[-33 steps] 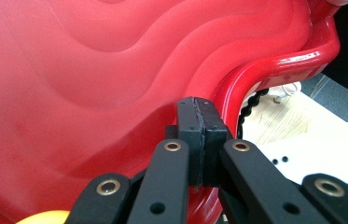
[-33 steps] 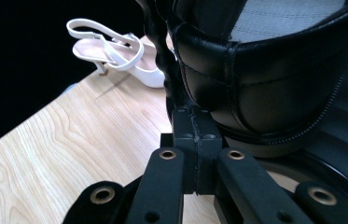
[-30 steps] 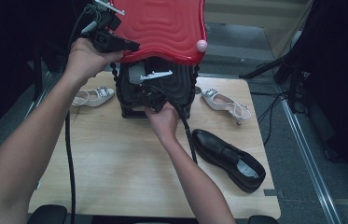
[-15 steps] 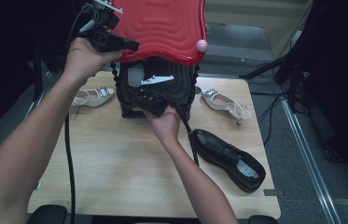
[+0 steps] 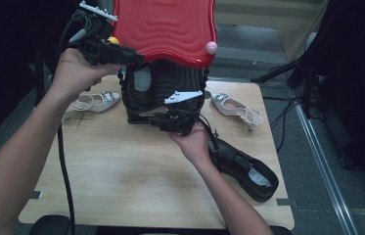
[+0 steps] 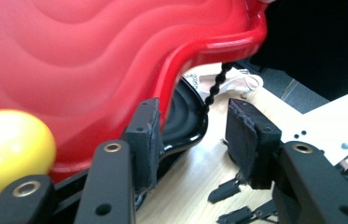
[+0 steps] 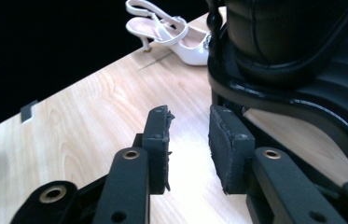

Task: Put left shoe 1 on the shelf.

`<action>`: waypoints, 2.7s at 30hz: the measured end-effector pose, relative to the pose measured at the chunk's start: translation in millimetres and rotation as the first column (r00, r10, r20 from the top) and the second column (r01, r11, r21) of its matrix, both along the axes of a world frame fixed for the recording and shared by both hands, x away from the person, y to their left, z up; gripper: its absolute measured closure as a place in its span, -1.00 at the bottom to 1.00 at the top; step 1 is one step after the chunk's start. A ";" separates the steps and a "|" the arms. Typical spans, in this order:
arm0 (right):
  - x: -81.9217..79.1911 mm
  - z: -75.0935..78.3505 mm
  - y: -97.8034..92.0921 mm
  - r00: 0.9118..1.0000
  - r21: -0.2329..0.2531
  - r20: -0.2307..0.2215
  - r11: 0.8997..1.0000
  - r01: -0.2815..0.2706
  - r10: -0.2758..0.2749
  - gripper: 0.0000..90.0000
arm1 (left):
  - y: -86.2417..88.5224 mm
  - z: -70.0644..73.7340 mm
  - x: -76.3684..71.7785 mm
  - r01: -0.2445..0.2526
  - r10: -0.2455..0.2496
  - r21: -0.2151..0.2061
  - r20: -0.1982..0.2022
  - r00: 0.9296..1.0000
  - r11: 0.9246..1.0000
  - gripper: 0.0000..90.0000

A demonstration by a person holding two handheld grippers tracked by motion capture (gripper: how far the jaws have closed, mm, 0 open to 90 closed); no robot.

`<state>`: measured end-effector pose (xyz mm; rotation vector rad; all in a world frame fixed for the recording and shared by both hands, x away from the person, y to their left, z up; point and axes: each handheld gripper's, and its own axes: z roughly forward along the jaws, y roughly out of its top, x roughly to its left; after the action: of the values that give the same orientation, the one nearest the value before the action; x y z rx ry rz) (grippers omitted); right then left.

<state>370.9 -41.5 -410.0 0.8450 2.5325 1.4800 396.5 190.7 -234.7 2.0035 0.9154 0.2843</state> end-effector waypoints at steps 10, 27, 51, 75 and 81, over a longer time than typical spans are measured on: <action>-26.4 -4.1 -34.8 1.000 -0.040 -0.007 0.999 -0.028 0.028 0.34 | 2.3 -26.2 -25.1 0.028 -0.029 -0.025 -0.029 0.999 0.999 0.01; -54.8 -21.3 -96.4 0.998 -0.050 -0.065 0.998 0.024 -0.027 0.29 | -1.1 -92.1 -52.0 0.052 -0.056 -0.059 -0.077 0.995 0.997 0.00; -72.1 -50.8 -150.2 0.989 -0.100 -0.109 0.991 0.094 -0.105 0.28 | -3.1 -183.5 -77.7 0.054 -0.071 -0.081 -0.215 0.974 0.995 -0.01; -100.6 -48.6 -214.1 0.963 -0.147 -0.134 0.965 0.215 -0.235 0.32 | -41.2 -216.0 -86.9 0.152 -0.152 -0.019 -0.234 0.960 0.988 0.04; -105.2 -42.3 -221.9 0.960 -0.153 -0.130 0.962 0.226 -0.247 0.34 | -34.0 -215.5 -83.2 0.134 -0.139 -0.038 -0.238 0.961 0.990 0.04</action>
<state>265.7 -263.4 -452.3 1.2269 2.4889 1.1979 313.3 156.7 -450.1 2.1004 0.9181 -0.0469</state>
